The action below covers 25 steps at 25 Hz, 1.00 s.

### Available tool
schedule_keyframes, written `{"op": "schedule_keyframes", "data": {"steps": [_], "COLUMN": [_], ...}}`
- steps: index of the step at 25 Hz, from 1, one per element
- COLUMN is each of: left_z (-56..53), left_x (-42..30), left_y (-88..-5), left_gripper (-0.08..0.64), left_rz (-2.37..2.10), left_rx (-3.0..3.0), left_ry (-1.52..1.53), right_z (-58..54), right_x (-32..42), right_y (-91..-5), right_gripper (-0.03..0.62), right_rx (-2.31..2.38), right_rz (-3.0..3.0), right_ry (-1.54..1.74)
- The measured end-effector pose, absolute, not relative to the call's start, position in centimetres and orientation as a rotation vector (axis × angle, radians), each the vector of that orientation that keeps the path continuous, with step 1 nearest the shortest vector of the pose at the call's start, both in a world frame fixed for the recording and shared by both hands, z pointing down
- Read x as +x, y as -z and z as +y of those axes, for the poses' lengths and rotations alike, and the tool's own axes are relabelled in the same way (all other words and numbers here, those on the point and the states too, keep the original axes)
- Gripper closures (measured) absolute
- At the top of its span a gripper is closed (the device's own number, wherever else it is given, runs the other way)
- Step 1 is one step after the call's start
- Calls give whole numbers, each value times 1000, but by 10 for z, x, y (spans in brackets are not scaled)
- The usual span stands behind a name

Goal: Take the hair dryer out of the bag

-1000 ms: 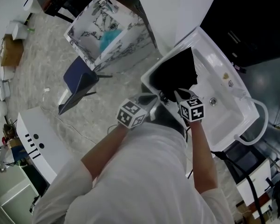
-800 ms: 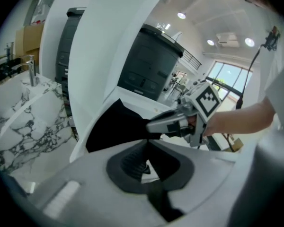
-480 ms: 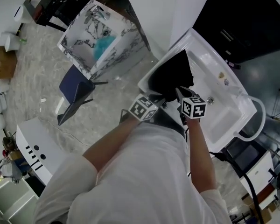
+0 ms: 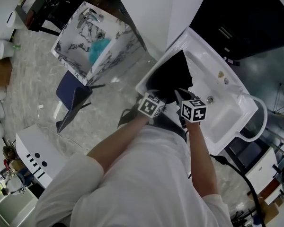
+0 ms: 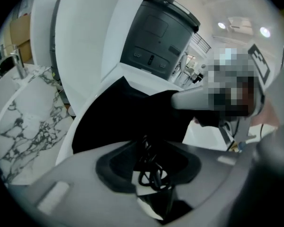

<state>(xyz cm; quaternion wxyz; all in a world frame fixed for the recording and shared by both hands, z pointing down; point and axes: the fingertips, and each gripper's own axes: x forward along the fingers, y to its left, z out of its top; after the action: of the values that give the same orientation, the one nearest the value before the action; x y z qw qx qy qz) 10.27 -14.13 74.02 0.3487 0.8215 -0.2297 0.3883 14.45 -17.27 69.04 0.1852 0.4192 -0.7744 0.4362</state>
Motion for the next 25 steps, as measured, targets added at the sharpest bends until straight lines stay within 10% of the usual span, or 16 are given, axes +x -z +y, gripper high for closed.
{"op": "schedule_keyframes", "data": {"steps": [12, 25], "left_z": [-154, -166], "left_x": [120, 131], "left_y": [-761, -796], "left_gripper": [247, 301], "left_rz": [-715, -727], "left_rx": [2032, 2003], "left_ry": [-1016, -1100], "right_z": [-170, -161], "right_x": [152, 160], "right_y": [-689, -696], "right_gripper": [575, 575], "right_rx": [1205, 1170], "right_rz": [-2155, -2136], "right_ry": [-1259, -1289]}}
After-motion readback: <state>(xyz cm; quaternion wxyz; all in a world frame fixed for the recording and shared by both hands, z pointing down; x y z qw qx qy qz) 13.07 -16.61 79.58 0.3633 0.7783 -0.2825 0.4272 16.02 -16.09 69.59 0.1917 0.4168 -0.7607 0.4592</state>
